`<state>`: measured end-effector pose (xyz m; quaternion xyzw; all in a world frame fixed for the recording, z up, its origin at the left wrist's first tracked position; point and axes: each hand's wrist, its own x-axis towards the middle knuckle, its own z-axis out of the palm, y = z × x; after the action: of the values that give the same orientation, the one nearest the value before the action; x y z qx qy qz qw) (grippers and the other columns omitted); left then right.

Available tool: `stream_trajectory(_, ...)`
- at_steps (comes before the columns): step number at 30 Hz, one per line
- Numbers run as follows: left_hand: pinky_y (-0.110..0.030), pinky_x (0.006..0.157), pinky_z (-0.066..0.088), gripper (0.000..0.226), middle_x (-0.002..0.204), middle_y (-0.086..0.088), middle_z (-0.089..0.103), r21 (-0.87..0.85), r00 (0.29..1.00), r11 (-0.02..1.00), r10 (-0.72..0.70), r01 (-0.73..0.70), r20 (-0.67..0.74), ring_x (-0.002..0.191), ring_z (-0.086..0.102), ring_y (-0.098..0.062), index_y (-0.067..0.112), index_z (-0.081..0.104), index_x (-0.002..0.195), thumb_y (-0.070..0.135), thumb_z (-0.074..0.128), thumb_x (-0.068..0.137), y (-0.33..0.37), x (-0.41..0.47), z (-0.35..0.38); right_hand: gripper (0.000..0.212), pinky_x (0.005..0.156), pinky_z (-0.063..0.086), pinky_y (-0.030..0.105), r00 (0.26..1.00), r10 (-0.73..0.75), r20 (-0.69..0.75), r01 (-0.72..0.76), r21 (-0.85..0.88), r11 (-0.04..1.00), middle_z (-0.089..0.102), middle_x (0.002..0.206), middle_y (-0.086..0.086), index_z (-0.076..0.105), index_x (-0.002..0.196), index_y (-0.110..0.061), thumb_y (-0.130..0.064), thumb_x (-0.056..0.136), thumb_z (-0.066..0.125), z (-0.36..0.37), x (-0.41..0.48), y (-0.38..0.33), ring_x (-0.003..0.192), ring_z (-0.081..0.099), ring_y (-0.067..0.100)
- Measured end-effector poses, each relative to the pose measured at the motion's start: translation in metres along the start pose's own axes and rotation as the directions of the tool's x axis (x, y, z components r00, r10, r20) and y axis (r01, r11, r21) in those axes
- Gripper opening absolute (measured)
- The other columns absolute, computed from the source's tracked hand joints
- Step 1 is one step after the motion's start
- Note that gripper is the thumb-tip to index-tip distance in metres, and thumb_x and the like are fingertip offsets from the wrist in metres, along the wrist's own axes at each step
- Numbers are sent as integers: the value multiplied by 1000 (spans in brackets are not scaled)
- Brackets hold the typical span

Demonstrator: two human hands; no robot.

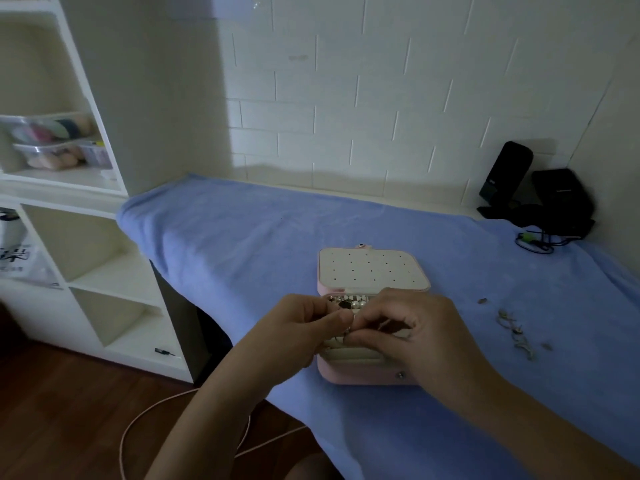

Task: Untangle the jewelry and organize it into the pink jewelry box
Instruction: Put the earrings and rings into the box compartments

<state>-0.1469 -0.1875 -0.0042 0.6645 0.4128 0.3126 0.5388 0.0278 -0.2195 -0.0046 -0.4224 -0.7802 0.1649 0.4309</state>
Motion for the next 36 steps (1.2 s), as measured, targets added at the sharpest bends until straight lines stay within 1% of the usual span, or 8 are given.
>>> stream_trajectory(6, -15, 38, 23, 37, 40, 9, 32, -55, 999, 998, -41, 41, -10, 36, 24, -5, 20, 63, 55, 22, 56, 91, -1, -4, -3, 11, 66, 41, 12, 998, -17, 59, 16, 5, 1000, 58, 76, -10, 68, 77, -30, -40, 78, 63, 1, 2, -1, 71, 56, 8)
stream_trajectory(10, -16, 39, 24, 26, 39, 8, 34, -54, 999, 998, -29, 27, -42, 36, 25, -5, 11, 67, 68, 23, 59, 90, -3, -4, -1, 13, 65, 38, 15, 991, 57, 124, -55, -25, 998, 56, 78, -8, 66, 75, -32, -45, 76, 65, -3, 4, -2, 70, 52, 10)
stream_trajectory(13, -18, 40, 24, 19, 41, 9, 38, -26, 988, 999, 27, -32, -155, 37, 27, -6, 11, 69, 75, 23, 62, 88, -9, -5, -3, 14, 68, 37, 21, 971, 163, 176, -147, -99, 984, 56, 75, -15, 66, 76, -33, -46, 72, 68, -8, 6, 0, 71, 52, 6)
stream_trajectory(17, -25, 45, 24, 15, 47, 1, 38, 63, 944, 991, 133, -119, -302, 45, 29, -13, 15, 70, 79, 25, 62, 88, -20, -7, -10, 11, 63, 38, 26, 939, 242, 246, -199, -186, 962, 48, 59, -13, 67, 75, -31, -37, 74, 76, -10, 10, 1, 56, 44, 4)
stream_trajectory(22, -17, 43, 24, 14, 37, 10, 35, 147, 945, 980, 169, -132, -280, 38, 27, -6, 17, 68, 80, 25, 61, 89, -26, -8, -11, 11, 58, 35, 31, 886, 359, 294, -298, -233, 926, 38, 40, -11, 68, 68, -33, -38, 76, 74, -6, 19, -8, 43, 35, 5)
stream_trajectory(26, -11, 40, 22, 14, 35, 11, 36, 203, 952, 971, 176, -127, -249, 34, 29, -5, 14, 70, 83, 24, 62, 89, -29, -6, -11, 12, 60, 34, 28, 819, 456, 347, -325, -375, 868, 46, 39, -19, 68, 69, -34, -42, 77, 72, -3, 30, -17, 42, 45, -5)
stream_trajectory(30, -11, 41, 23, 16, 36, 10, 39, 253, 960, 959, 185, -129, -210, 35, 32, -6, 15, 72, 83, 26, 62, 88, -29, -6, -11, 15, 59, 36, 27, 777, 509, 371, -319, -465, 826, 48, 42, -30, 63, 66, -39, -45, 78, 71, 1, 37, -19, 43, 45, -13)
stream_trajectory(36, -11, 41, 23, 13, 37, 10, 38, 263, 965, 956, 186, -134, -183, 35, 31, -6, 17, 73, 85, 25, 63, 88, -32, -7, -16, 15, 56, 39, 24, 769, 532, 354, -337, -482, 808, 50, 43, -25, 65, 66, -36, -41, 77, 73, 2, 40, -21, 46, 46, 0)
